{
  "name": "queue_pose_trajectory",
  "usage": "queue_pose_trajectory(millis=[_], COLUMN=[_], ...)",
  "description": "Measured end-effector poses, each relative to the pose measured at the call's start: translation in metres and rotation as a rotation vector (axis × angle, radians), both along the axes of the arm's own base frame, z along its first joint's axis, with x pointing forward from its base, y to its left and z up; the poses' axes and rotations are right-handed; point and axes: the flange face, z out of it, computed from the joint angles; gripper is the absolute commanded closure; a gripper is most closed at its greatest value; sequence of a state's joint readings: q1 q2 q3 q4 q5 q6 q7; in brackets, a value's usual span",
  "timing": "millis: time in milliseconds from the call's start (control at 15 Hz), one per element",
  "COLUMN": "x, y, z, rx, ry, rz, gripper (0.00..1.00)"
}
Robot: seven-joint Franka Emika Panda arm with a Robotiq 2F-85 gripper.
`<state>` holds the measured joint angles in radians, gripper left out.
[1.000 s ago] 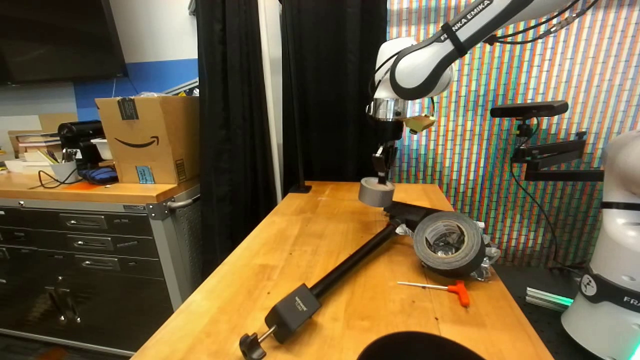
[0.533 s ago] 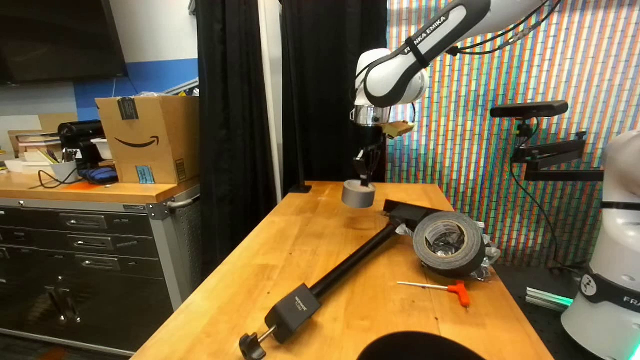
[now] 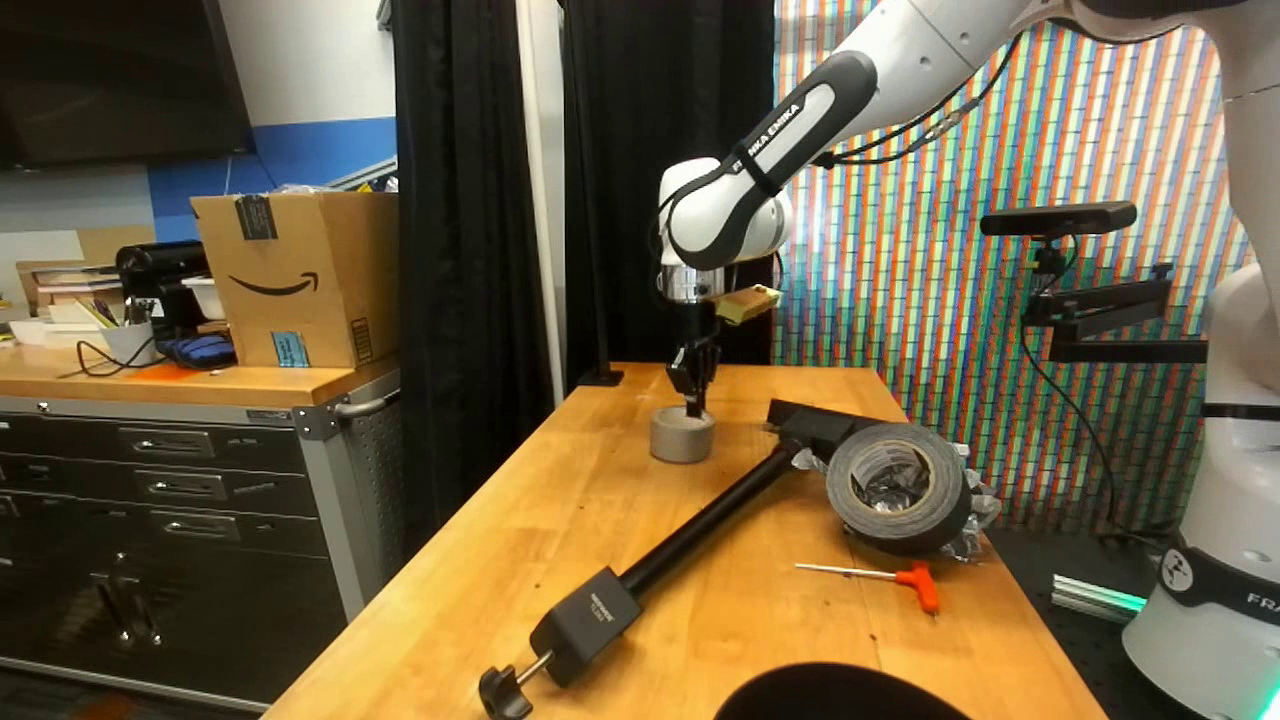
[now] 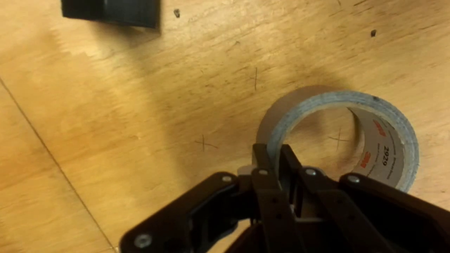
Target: Move the grey tape to the right
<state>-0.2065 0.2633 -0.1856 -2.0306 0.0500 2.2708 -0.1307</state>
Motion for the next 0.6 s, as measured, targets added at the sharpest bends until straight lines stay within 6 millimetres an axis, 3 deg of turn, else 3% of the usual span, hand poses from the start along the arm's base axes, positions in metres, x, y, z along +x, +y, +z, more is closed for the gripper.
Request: queue_pose_trajectory(millis=[67,267,600], x=[0.006,0.015,0.018], y=[0.0,0.001,0.001], z=[-0.002,-0.006,-0.011], rx=[0.001,0.001,0.001], ry=[0.008,0.018,0.024], rz=[0.004,0.011,0.013], gripper=[0.87,0.66,0.63])
